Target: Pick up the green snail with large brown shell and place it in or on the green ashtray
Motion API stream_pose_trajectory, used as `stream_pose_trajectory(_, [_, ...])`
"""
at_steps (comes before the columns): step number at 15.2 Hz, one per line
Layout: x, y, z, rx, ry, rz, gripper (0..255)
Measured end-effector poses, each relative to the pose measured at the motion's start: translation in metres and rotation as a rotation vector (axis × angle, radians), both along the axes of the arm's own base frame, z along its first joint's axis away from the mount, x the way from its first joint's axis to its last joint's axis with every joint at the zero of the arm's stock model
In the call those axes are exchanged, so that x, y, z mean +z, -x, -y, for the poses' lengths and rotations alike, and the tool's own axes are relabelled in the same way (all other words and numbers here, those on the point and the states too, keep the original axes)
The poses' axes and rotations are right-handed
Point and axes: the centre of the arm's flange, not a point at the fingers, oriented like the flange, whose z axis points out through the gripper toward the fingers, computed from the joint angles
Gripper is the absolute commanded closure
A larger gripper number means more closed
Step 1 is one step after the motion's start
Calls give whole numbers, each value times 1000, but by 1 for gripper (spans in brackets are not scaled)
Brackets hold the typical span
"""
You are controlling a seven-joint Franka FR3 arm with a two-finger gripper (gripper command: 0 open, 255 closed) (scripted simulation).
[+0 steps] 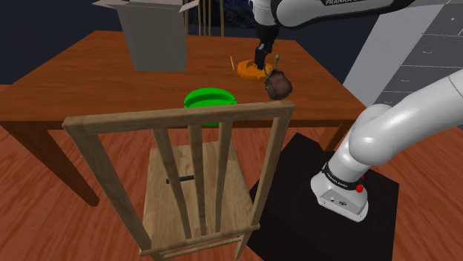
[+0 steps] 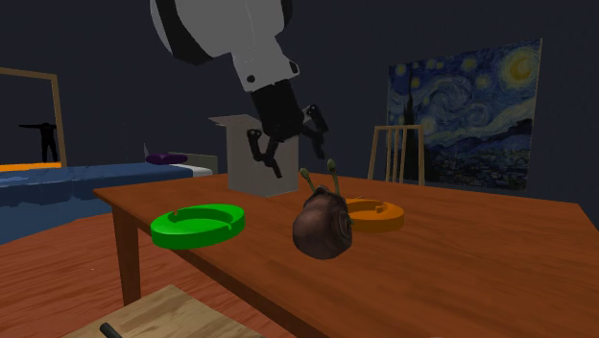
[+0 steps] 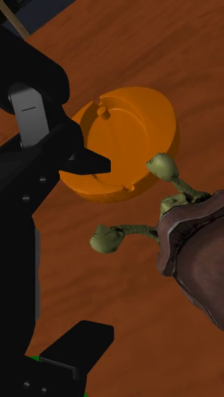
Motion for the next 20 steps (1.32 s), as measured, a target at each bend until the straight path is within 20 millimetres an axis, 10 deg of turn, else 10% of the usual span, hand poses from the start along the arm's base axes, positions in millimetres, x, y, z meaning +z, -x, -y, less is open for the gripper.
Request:
stream_pose_trajectory(13, [-34,-8,14,7,8,2,0])
stream_pose_trajectory(14, [-34,-8,14,7,8,2,255])
stream_pose_trajectory(20, [-34,-8,14,7,8,2,255])
